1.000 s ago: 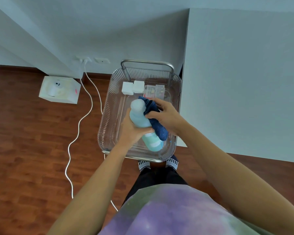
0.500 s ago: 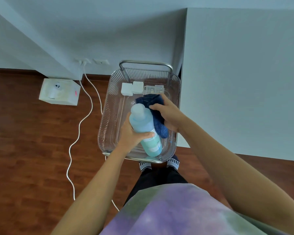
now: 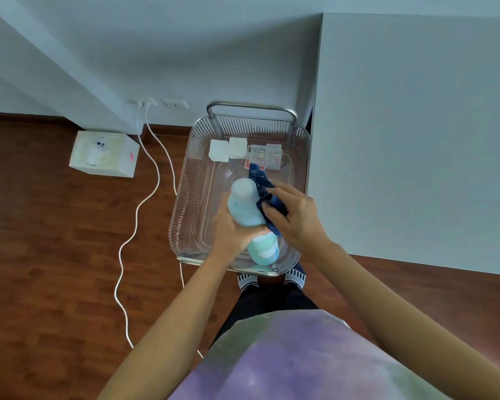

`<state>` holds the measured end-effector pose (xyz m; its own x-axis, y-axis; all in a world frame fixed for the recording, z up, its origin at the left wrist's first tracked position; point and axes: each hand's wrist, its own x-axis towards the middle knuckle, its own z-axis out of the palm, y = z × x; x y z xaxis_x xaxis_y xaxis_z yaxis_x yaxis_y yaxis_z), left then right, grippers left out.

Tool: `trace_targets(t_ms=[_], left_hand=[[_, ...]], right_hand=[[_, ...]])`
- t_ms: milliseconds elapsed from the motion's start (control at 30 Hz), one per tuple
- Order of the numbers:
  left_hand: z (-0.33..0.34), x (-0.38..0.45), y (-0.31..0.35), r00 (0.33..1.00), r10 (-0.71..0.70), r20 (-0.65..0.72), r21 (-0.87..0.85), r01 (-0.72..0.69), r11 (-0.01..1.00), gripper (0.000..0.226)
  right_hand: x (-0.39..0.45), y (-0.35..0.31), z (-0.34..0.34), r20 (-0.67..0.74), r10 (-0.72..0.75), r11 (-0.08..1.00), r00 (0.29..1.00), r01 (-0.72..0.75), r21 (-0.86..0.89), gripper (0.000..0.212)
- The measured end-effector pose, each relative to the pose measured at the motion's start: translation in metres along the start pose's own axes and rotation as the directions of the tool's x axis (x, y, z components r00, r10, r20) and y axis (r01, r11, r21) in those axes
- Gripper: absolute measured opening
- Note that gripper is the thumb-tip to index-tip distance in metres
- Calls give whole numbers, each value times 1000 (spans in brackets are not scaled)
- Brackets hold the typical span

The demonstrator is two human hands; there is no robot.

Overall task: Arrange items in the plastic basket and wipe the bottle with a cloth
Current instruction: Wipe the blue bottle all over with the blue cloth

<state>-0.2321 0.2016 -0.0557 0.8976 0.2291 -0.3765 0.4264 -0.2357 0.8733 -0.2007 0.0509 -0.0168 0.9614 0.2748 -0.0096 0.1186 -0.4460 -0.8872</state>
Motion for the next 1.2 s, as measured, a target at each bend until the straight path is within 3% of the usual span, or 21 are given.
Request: trace_targets(t_ms=[167,233,333,400,467,600,733,867,933,1100,1200], left_hand=[[-3,-2,-2,1000,15,-15,21,-15,1000,77],[-4,-1,-3,1000,14,5,9,-14,1000,78],[-2,1,-6,993,1,115,-55,5,998,81],[-2,1,-6,978,13,210,-68,1,998,81],[-4,3,-5,967,22,253,-76,-3,997,82],[-6,4,-1,976,63,210,-68,-49,996,85],[2,-3,3,990,81,113,-8,-80,997,89],[16,-9,2,993,85,-82,41,-82,996,73],[19,-11,1,990,85,-110,28,-82,996,72],[1,-4,-7,974,116,194,-48,-109,993,87],[-2,2,-4,971,114,210,-40,-108,993,86]], right_hand=[[-6,0,-11,35,-79,996,996,80,-31,20],[-5,2,-15,60,82,989,995,-89,117,29],[-4,2,-18,188,341,813,921,-389,434,35],[-4,2,-16,217,357,820,909,-416,392,37],[-3,0,-13,209,327,899,922,-372,233,37],[0,1,-5,181,189,982,965,-183,-51,45],[0,-2,-4,80,87,980,993,-70,-188,43],[-8,-8,0,64,-11,960,998,28,-278,43],[-13,-9,1,56,-33,954,998,49,-295,43],[-6,1,-18,120,-46,972,992,72,-224,56],[-1,4,-23,135,-45,976,990,72,-205,58]])
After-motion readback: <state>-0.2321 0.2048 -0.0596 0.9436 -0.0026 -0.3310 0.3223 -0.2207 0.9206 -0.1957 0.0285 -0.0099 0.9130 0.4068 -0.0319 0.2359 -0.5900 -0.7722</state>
